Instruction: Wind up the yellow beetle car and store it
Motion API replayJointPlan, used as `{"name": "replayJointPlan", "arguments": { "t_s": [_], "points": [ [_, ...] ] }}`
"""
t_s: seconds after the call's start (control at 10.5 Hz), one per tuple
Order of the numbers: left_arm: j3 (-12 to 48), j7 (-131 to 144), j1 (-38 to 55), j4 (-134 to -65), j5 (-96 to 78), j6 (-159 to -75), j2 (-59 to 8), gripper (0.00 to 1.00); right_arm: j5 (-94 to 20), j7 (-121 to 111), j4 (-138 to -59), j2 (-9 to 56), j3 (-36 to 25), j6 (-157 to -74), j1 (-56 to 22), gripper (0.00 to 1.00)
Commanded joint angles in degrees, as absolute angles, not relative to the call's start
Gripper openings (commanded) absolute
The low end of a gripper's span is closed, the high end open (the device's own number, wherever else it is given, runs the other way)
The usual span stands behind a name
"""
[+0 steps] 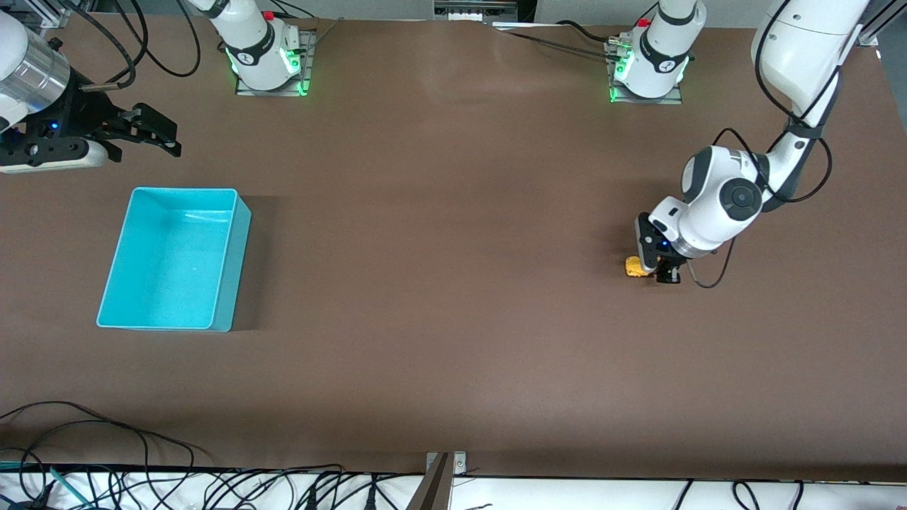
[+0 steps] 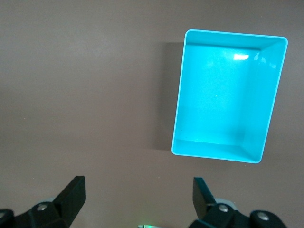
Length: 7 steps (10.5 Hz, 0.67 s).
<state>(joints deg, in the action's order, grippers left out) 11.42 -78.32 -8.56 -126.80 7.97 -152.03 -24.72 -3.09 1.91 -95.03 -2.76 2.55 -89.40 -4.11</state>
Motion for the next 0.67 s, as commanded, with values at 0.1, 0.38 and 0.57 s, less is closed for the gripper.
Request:
{"name": "replayJointPlan", "arguments": {
  "t_s": [0.1,0.38,0.57],
  "points": [
    [11.6,-84.4,-13.7,-123.6,9.7,-152.2,-29.6,0.18,0.1,1.2,-94.0,-2.5,2.6,-88.9,-5.4,1.00],
    [11.3,-88.0,-16.1,-122.3,9.7,-152.3,-30.4,0.18,1.9,1.4,-94.0,-2.5,2.5,-88.5,-6.6,1.00],
    [11.3,-89.4,-18.0,-122.3,9.7,-152.2,-30.5,0.18,1.8,1.4,-94.0,-2.5,2.5,-88.2,-6.6,1.00]
  ]
}}
